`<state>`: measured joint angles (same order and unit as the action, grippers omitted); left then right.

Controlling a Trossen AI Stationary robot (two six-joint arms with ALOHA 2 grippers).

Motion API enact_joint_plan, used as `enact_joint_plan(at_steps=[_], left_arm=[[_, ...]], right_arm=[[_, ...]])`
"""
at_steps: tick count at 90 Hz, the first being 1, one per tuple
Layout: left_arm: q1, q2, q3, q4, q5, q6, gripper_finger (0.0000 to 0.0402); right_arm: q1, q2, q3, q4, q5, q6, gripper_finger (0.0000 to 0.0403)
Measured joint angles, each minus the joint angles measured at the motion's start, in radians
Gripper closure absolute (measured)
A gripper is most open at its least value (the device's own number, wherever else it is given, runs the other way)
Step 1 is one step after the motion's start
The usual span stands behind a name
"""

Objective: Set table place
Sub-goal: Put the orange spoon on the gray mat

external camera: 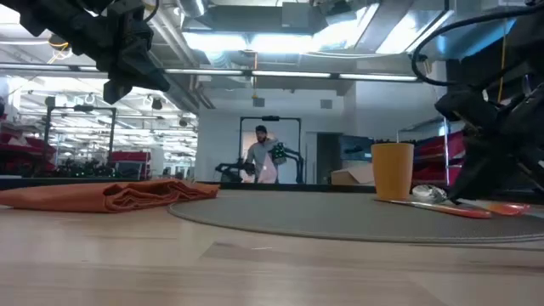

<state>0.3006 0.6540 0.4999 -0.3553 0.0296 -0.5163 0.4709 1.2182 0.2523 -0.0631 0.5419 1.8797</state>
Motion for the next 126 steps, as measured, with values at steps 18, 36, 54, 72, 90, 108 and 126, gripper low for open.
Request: enact_joint_plan(at_steps=[18, 36, 54, 72, 90, 108, 126], left_arm=[[0.0, 0.0, 0.0, 0.0, 0.0, 0.0, 0.0402], [0.0, 0.0, 0.0, 0.0, 0.0, 0.0, 0.0402], [0.0, 0.0, 0.0, 0.0, 0.0, 0.0, 0.0402], [0.0, 0.0, 0.0, 0.0, 0.0, -0.001, 0.0402], [0.0, 0.0, 0.0, 0.0, 0.0, -0.001, 0.0402], [0.0, 0.0, 0.0, 0.0, 0.0, -0.001, 0.0402], [0.0, 0.0, 0.0, 0.0, 0.0, 0.0, 0.0402]], right_arm=[[0.0, 0.0, 0.0, 0.001, -0.004, 0.0, 0.0332], [0.0, 0.0, 0.0, 0.011, -0.005, 0.0, 0.0311], [0.0, 0.0, 0.0, 0.035, -0.011, -0.001, 0.0313], [0.0, 0.0, 0.0, 0.046, 0.008, -0.001, 0.0313], [0.0, 0.0, 0.0, 0.047, 0.009, 0.0, 0.0313], [0.0, 0.0, 0.0, 0.049, 0.014, 0.0, 0.0313], [0.0, 0.0, 0.002, 0.062, 0.024, 0.0, 0.0313]])
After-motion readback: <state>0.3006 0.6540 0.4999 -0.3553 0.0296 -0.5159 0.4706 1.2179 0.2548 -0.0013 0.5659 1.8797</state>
